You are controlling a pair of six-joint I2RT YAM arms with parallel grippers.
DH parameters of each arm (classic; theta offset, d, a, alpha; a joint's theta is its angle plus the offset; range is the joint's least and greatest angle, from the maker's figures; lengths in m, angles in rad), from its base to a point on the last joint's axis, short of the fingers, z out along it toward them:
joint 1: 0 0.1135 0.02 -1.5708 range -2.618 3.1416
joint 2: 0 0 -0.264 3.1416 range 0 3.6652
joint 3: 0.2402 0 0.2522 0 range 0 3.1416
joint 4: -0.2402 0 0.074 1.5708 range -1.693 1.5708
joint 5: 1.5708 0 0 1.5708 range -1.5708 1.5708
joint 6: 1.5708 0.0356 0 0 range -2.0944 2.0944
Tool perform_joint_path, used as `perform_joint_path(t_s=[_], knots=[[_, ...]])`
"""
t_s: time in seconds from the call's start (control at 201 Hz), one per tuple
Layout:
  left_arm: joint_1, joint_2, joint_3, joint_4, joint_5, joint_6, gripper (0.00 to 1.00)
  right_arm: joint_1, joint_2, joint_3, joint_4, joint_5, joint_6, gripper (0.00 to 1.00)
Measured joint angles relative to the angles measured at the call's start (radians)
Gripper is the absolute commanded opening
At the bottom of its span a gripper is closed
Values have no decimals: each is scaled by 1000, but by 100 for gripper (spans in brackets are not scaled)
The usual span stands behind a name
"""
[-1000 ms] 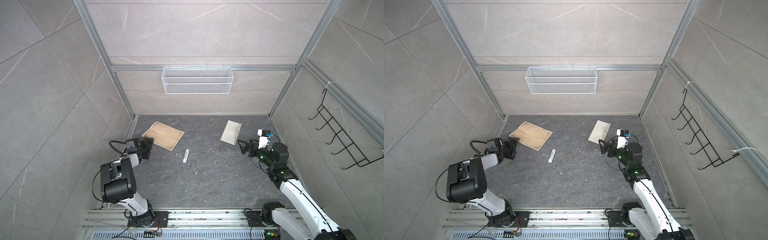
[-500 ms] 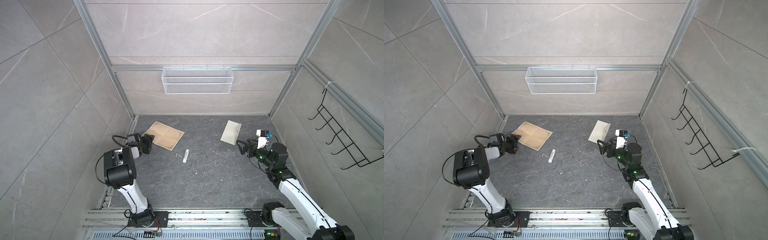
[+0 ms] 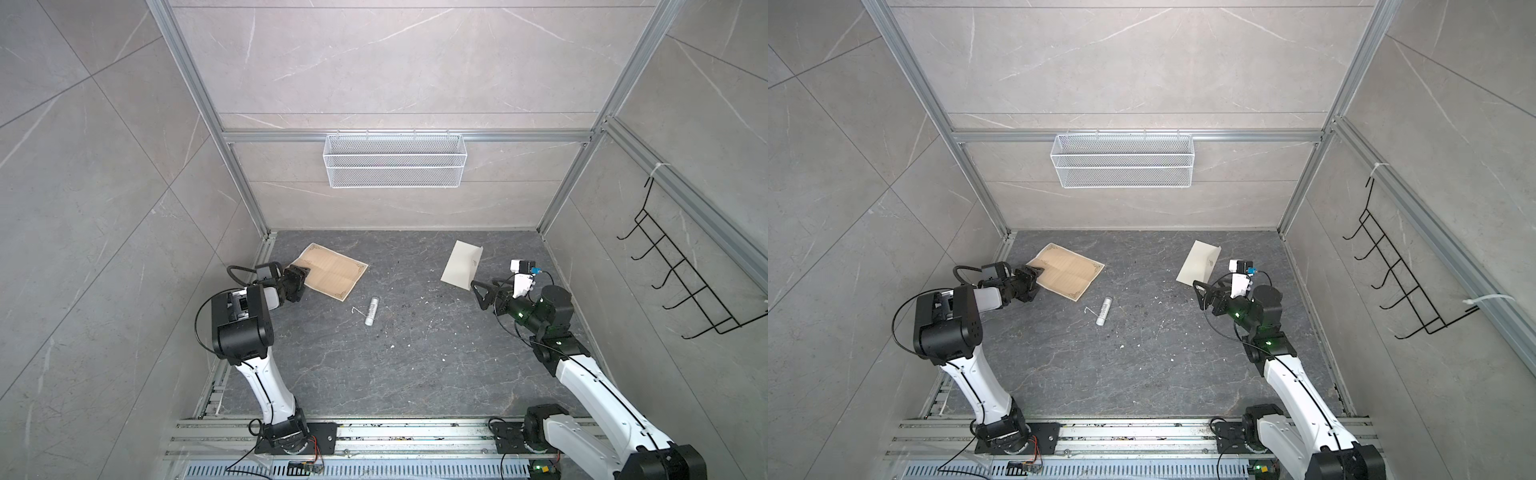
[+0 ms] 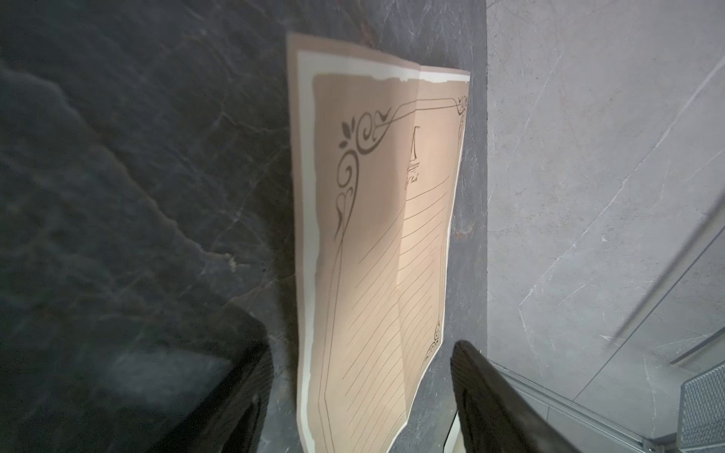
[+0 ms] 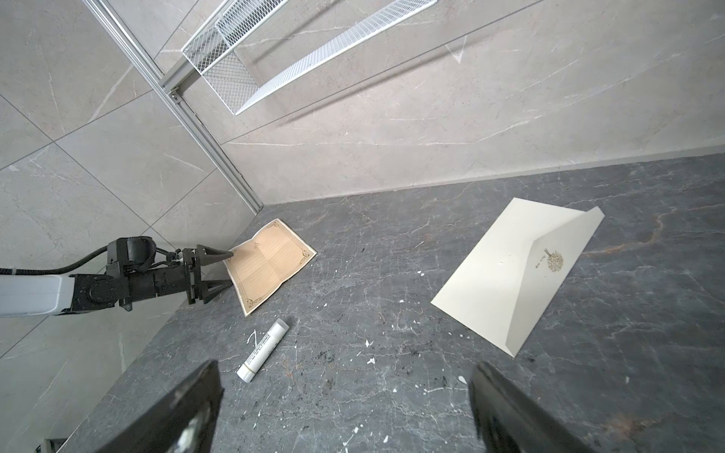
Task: Place the letter into the envelope and seal it
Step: 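Grasp the letter edge with the left gripper and lift it upright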
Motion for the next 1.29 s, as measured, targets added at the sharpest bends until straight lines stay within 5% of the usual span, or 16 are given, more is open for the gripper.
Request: perform_joint_path(t_s=[0.179,0.468,0.886,1.131,1.295], knots=[[2,29,14,21,7,-8,52,0,6,0,1,-1,0,99],[2,82,40,50,31,-11,0,0,23,0,3,-7,0,99],[-1,-93,66,2,93,125,0,0,36,7,-2,-53,0,99],[-44,-312,219,-23,302,309,0,0,-6,146,-122,-142,-10,99],[-152,-414,277,-129,451,509,0,5,-22,292,-227,-205,-39,99]])
